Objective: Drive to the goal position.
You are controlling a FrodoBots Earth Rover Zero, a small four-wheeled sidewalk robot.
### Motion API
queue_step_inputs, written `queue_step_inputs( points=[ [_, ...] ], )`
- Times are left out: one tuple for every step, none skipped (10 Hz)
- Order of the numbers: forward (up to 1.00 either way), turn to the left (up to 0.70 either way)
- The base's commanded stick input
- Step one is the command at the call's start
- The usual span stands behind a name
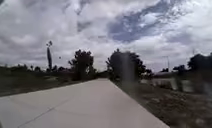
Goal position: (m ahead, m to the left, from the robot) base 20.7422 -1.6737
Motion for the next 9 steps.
queue_step_inputs(
  points=[
    [0.6,0.01],
    [0.6,0.01],
    [0.6,0.01],
    [0.6,0.01],
    [0.6,0.01],
    [0.6,0.01],
    [0.6,0.01],
    [0.6,0.01],
    [0.6,0.01]
  ],
)
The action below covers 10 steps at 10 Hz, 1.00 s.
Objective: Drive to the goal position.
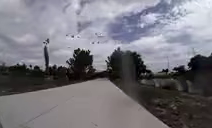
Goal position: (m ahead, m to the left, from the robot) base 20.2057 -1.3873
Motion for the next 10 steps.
queue_step_inputs(
  points=[
    [0.6,0.01],
    [0.6,0.01],
    [0.6,0.01],
    [0.6,0.01],
    [0.6,0.01],
    [0.6,0.01],
    [0.6,0.01],
    [0.6,0.01],
    [0.6,0.01],
    [0.6,0.01]
  ],
)
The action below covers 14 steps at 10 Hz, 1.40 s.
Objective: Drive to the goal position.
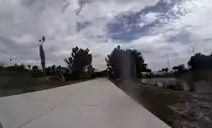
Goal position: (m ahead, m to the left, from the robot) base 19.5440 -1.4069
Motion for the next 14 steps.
queue_step_inputs(
  points=[
    [0.6,0.01],
    [0.6,0.01],
    [0.6,0.01],
    [0.6,0.01],
    [0.6,0.01],
    [0.6,0.01],
    [0.6,0.01],
    [0.6,0.01],
    [0.6,0.01],
    [0.6,0.01],
    [0.6,0.01],
    [0.6,0.01],
    [0.6,0.01],
    [0.6,0.01]
  ],
)
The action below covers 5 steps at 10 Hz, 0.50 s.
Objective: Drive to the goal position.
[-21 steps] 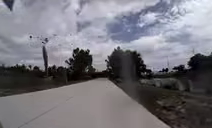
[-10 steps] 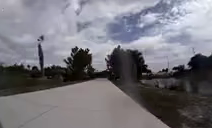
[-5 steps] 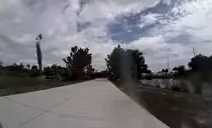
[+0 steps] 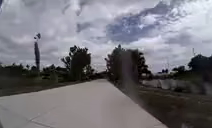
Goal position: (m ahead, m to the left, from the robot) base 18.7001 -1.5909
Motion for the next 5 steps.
queue_step_inputs(
  points=[
    [0.6,0.01],
    [0.6,0.01],
    [0.6,0.01],
    [0.6,0.01],
    [0.6,0.01]
  ],
)
